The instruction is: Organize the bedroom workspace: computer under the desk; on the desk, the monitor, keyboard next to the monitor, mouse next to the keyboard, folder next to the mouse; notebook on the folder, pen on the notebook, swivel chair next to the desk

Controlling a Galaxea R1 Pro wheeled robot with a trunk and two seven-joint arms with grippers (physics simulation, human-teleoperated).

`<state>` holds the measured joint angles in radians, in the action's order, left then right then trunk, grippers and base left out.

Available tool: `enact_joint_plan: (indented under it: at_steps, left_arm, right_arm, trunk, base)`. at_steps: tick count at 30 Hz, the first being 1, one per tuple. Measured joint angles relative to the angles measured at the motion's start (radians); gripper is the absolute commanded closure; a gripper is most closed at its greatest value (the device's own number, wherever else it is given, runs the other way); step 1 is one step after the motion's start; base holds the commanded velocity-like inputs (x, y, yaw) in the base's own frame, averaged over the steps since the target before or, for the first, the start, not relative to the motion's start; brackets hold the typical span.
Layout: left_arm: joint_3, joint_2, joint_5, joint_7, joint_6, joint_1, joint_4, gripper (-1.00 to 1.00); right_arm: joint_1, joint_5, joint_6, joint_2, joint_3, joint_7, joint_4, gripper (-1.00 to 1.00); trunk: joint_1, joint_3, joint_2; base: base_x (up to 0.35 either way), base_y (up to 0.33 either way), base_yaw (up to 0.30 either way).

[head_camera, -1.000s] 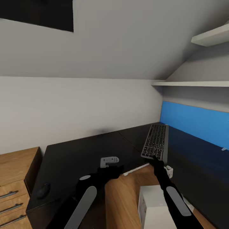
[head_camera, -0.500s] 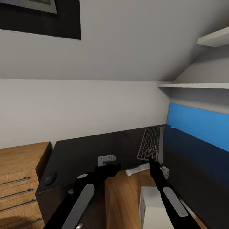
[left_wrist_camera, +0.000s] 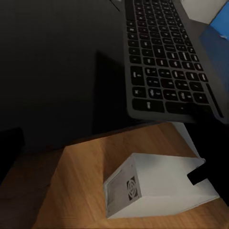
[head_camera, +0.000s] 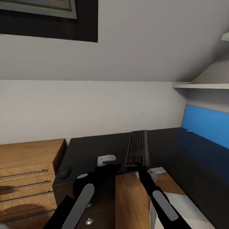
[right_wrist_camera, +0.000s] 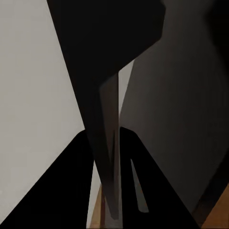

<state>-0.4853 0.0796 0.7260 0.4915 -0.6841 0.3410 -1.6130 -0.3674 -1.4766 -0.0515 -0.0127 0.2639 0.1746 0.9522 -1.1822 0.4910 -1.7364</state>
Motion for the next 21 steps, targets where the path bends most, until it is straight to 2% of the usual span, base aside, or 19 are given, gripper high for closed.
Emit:
enact_joint_plan:
  at_steps: [14,21]
  left_arm:
    - [0.000,0.000,0.000,0.000,0.000,0.000,0.000,-1.00]
    - [0.002,-0.002,-0.005,0.002,0.003,0.000,-0.001,-1.00]
  right_arm:
    - [0.000,-0.002,-0.003,0.015,-0.003,0.039,0.001,1.00]
    - [0.000,0.000,-0.003,0.015,0.003,0.031,-0.002,1.00]
  trunk:
    - [0.000,0.000,0.000]
    - [0.000,-0.004,0.000]
  base:
    - [0.000,0.000,0.022]
    - [0.000,0.000,0.173]
